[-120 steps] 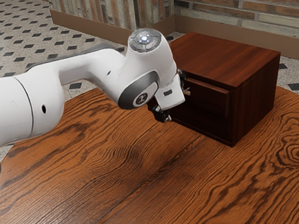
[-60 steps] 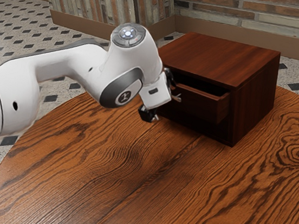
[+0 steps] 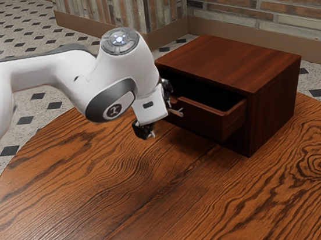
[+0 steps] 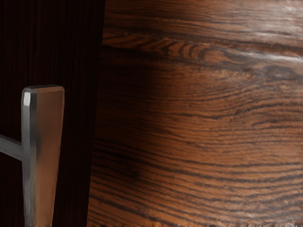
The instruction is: Pull the drawer handle with one arm to open the drawer
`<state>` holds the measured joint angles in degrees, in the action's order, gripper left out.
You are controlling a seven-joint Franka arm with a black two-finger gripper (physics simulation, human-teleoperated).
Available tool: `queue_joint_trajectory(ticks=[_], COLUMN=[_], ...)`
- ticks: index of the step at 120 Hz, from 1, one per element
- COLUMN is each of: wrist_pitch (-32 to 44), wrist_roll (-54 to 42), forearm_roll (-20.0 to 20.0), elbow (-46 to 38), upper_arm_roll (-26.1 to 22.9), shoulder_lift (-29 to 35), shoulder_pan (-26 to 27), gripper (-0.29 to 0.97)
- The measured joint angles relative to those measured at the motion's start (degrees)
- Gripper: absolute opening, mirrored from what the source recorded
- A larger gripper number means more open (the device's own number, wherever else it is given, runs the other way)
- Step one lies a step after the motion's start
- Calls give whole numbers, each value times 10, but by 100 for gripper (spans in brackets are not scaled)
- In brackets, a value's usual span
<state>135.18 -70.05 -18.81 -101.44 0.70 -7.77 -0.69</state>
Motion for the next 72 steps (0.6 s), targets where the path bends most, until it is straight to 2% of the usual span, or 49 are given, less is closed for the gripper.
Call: queue_joint_trajectory(ticks=[34, 60, 72], wrist_pitch=[0, 0, 0], wrist_roll=[1, 1, 2], forearm_roll=[-6, -7, -7], elbow=[-60, -105, -119], upper_arm_roll=[-1, -1, -2], shoulder_lift=[46, 88, 97], shoulder_pan=[0, 0, 0], gripper=[68, 65, 68])
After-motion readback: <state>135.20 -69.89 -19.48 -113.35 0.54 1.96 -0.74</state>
